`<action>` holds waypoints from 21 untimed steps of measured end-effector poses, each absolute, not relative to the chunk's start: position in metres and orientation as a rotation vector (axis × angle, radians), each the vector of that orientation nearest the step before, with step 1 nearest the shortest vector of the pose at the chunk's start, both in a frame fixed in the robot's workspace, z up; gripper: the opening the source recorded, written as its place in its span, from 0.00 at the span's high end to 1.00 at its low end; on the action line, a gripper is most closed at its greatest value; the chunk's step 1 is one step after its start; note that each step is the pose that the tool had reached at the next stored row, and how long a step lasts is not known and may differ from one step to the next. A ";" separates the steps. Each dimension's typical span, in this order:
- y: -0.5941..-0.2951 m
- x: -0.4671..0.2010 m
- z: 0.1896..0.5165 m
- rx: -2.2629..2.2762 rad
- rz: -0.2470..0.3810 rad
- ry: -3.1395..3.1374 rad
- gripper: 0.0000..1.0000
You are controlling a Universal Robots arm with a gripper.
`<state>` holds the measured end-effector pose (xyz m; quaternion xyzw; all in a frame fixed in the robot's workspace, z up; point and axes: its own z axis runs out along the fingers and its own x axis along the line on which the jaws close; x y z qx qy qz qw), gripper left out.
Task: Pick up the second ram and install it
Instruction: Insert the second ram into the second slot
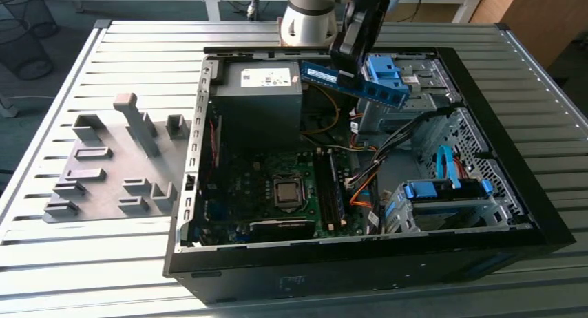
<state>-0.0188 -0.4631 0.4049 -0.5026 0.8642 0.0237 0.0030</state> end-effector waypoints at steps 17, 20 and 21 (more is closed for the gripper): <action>-0.463 -0.019 0.405 -1.534 0.074 2.733 0.86; -0.463 -0.019 0.405 -1.528 0.074 2.736 0.86; -0.463 -0.019 0.405 -1.525 0.074 2.738 0.86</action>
